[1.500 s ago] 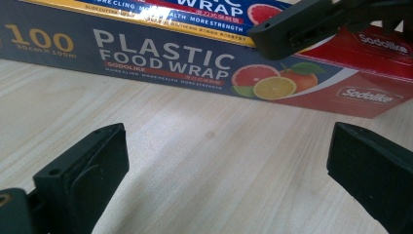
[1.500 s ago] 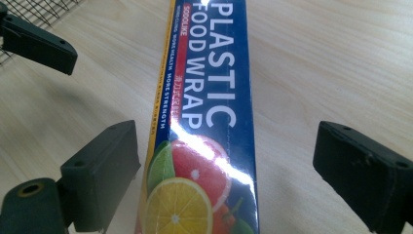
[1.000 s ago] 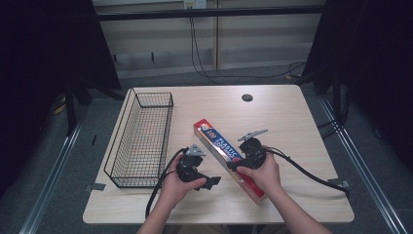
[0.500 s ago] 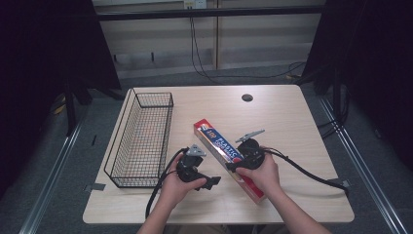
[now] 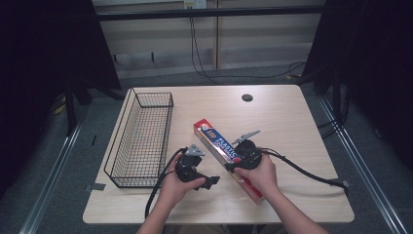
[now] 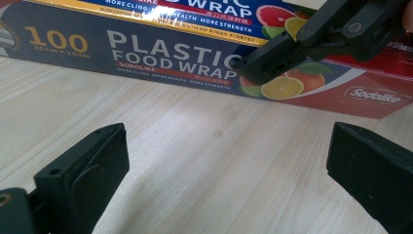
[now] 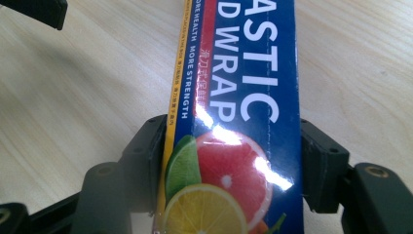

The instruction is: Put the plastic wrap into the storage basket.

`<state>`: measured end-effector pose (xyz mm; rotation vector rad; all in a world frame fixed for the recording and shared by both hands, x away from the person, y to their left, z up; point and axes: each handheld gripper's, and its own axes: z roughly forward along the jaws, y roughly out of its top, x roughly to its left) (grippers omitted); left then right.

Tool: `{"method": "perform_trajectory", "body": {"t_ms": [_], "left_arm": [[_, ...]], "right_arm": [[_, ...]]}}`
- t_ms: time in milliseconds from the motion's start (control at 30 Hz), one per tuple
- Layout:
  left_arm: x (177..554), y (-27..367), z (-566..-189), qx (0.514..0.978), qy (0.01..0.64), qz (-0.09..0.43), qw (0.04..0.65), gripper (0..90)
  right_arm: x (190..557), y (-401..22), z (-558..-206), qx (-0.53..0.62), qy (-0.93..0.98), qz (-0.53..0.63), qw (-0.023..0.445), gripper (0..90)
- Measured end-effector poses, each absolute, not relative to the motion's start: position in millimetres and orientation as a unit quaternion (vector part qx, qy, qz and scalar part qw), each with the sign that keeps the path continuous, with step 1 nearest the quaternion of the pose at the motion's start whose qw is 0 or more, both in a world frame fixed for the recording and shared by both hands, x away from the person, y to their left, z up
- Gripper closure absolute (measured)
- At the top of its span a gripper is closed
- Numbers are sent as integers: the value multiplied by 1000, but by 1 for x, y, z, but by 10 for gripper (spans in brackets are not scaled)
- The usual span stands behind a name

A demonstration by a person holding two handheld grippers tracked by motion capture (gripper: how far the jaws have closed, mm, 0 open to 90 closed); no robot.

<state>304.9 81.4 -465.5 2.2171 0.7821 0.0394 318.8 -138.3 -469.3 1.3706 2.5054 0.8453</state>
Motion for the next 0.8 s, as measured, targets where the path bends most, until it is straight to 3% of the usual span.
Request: {"method": "perform_trajectory", "body": {"t_ms": [367, 800], "left_arm": [[305, 81, -466, 870, 307, 16, 384, 19], [305, 83, -465, 868, 310, 19, 387, 20]], "right_arm": [[318, -142, -467, 447, 844, 272, 114, 413], [318, -143, -465, 458, 842, 262, 110, 449]]}}
